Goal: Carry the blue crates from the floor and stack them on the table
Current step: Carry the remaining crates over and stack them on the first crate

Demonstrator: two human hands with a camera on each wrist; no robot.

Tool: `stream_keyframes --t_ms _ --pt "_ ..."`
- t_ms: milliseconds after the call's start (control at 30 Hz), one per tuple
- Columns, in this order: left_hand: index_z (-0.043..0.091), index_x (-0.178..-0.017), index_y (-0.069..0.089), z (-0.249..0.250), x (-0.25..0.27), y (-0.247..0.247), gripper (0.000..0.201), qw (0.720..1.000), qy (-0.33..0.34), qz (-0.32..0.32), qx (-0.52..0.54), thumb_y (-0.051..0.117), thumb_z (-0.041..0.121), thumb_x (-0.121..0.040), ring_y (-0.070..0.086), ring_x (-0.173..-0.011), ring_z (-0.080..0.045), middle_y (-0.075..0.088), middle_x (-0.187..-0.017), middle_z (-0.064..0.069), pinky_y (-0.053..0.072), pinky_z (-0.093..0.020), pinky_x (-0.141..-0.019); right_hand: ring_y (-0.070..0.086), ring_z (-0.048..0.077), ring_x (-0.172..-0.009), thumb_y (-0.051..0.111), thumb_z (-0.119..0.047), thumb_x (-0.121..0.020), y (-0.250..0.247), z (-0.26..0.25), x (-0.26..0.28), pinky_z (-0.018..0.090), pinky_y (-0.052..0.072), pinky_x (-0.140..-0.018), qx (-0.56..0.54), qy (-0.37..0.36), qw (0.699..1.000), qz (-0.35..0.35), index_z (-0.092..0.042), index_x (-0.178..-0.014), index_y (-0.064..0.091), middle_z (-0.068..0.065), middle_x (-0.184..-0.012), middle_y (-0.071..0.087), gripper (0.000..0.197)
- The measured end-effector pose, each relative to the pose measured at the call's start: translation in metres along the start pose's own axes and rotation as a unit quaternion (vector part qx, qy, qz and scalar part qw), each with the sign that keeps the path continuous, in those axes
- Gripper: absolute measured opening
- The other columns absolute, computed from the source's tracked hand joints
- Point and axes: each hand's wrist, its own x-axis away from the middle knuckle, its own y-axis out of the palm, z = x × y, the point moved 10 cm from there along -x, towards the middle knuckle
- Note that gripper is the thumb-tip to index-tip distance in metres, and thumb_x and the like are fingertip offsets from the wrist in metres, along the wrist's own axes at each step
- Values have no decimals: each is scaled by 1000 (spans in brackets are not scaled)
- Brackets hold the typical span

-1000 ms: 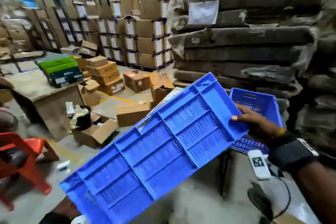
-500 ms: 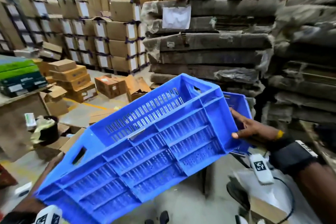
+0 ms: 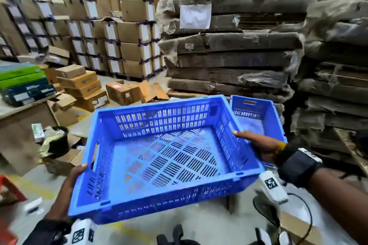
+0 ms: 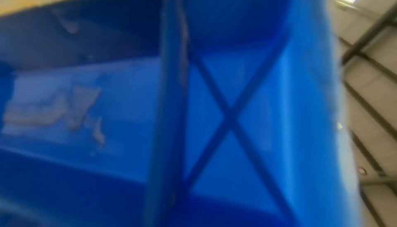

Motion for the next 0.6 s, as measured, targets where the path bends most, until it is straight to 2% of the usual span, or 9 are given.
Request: stream_keyframes --t_ms 67,133,233,300,400,433,467,533,600 --pt "15 -102 77 12 5 10 48 1000 -3 -13 -2 41 47 -98 76 -75 -35 79 -97 -17 63 -49 -68 66 38 -100 80 -33 -64 4 10 -8 61 47 -94 -18 -2 1000 12 -12 -122 64 21 -119 66 64" --pt "14 -95 81 31 6 10 52 1000 19 -9 -10 42 47 -99 77 -73 -34 79 -96 -17 65 -48 -65 69 37 -87 77 -24 -63 2 18 -16 59 53 -85 -14 -22 999 45 -13 -115 65 19 -103 72 55" --pt "11 -104 73 41 -2 9 47 999 -8 -16 -40 43 47 -100 76 -68 -34 79 -91 -18 65 -47 -59 68 30 -63 65 -6 -68 5 25 -14 46 58 -63 -16 -57 995 83 -10 -107 57 17 -85 68 40" --pt "13 -109 72 47 0 17 41 998 -20 -37 -56 50 46 -97 77 -71 -34 79 -93 -18 64 -50 -60 67 30 -59 58 4 -79 1 32 -14 44 58 -58 -23 -67 992 105 -7 -105 56 18 -81 66 28" --pt "13 -109 79 46 -5 34 55 991 -36 -97 -83 88 43 -64 76 -89 -41 76 -111 -22 61 -62 -75 65 34 -59 49 10 -83 -12 45 -13 49 57 -61 -31 -61 984 163 4 -104 58 23 -79 65 24" --pt "13 -105 81 44 -8 35 54 989 -45 -94 -103 91 40 -59 76 -90 -42 76 -112 -23 60 -64 -76 64 35 -63 49 10 -82 -14 50 -13 53 55 -65 -39 -58 982 175 6 -107 57 26 -84 64 27" --pt "12 -102 82 46 -15 33 47 988 -49 -81 -121 85 39 -64 76 -89 -42 75 -112 -23 60 -65 -75 63 38 -69 50 10 -80 -15 54 -13 59 53 -70 -52 -57 979 188 8 -109 56 27 -88 63 30" --pt "9 -114 76 50 -27 33 44 987 -53 -60 -140 65 37 -82 75 -92 -44 73 -117 -25 55 -69 -79 60 42 -78 53 10 -76 -18 58 -12 67 49 -76 -83 -64 972 209 9 -109 55 30 -92 61 33" --pt "8 -127 68 58 -40 32 46 983 -51 -46 -170 57 35 -92 69 -104 -49 69 -125 -26 51 -73 -87 61 40 -76 55 9 -71 -20 59 -12 65 50 -74 -104 -76 966 223 9 -106 56 29 -89 62 36"
